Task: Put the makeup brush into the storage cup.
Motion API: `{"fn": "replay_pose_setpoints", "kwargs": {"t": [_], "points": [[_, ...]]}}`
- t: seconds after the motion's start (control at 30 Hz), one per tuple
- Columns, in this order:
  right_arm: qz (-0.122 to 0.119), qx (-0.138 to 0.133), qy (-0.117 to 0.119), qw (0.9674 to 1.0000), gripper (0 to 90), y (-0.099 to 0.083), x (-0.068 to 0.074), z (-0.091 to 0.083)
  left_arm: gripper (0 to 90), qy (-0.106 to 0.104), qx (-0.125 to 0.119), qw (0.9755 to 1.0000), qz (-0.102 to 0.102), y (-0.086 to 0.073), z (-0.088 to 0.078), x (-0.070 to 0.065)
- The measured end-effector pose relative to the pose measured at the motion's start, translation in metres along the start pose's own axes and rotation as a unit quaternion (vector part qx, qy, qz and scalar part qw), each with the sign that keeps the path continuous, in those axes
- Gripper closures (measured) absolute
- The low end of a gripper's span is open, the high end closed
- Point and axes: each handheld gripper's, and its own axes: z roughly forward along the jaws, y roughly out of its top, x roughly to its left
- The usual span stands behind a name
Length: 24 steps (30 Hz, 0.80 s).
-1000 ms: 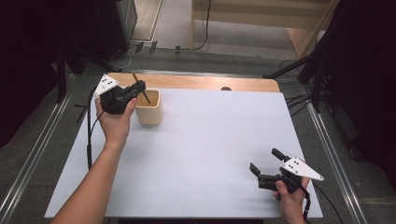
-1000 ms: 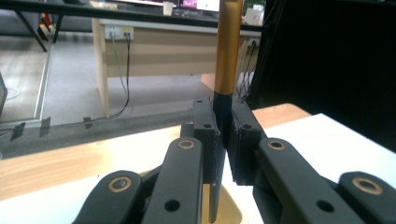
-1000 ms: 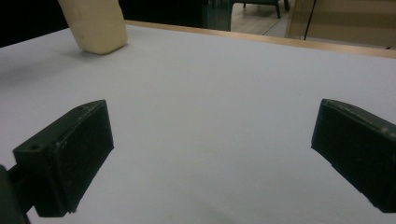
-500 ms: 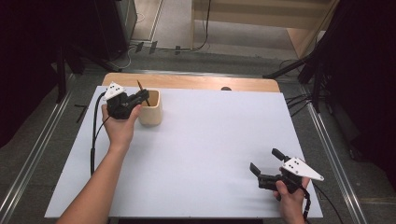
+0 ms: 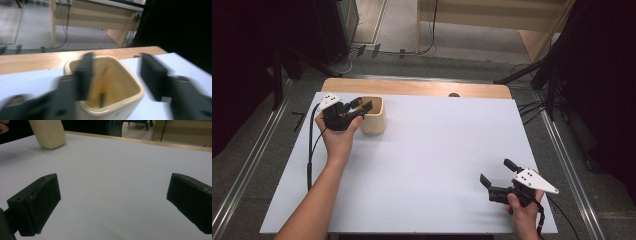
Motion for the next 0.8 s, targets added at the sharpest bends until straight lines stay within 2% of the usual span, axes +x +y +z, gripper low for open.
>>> {"fn": "replay_pose_setpoints", "kwargs": {"t": [0.03,0.1,0.2,0.27,0.5,0.73,0.8], "points": [[0.0,-0.001,0.0,1.0,0.0,0.0,0.0,0.0,29.1,0.003,0.001,1.0,0.0,0.001,-0.002,-0.001],[0.002,-0.002,-0.001,1.0,0.0,0.0,-0.001,-0.001,15.8,-0.002,0.002,1.0,0.007,0.002,-0.006,-0.002],[0.003,-0.002,-0.002,1.0,0.0,0.0,-0.002,0.0,7.1,0.005,-0.003,0.9997,0.024,0.001,-0.015,-0.006],[0.002,-0.002,-0.002,1.0,0.0,0.0,-0.002,0.0,0.9,-0.001,-0.004,0.9997,0.026,-0.003,-0.02,-0.006],[0.001,-0.002,-0.001,1.0,0.0,0.0,-0.001,0.0,0.0,-0.02,-0.005,0.9993,0.032,-0.017,-0.034,-0.008],[0.003,-0.003,-0.002,1.0,0.0,0.0,-0.001,0.0,0.0,-0.025,-0.011,0.9988,0.041,-0.029,-0.047,-0.015],[0.003,-0.003,-0.003,1.0,0.0,0.0,-0.001,0.0,0.0,-0.021,-0.01,0.9985,0.049,-0.033,-0.05,-0.019]]}}
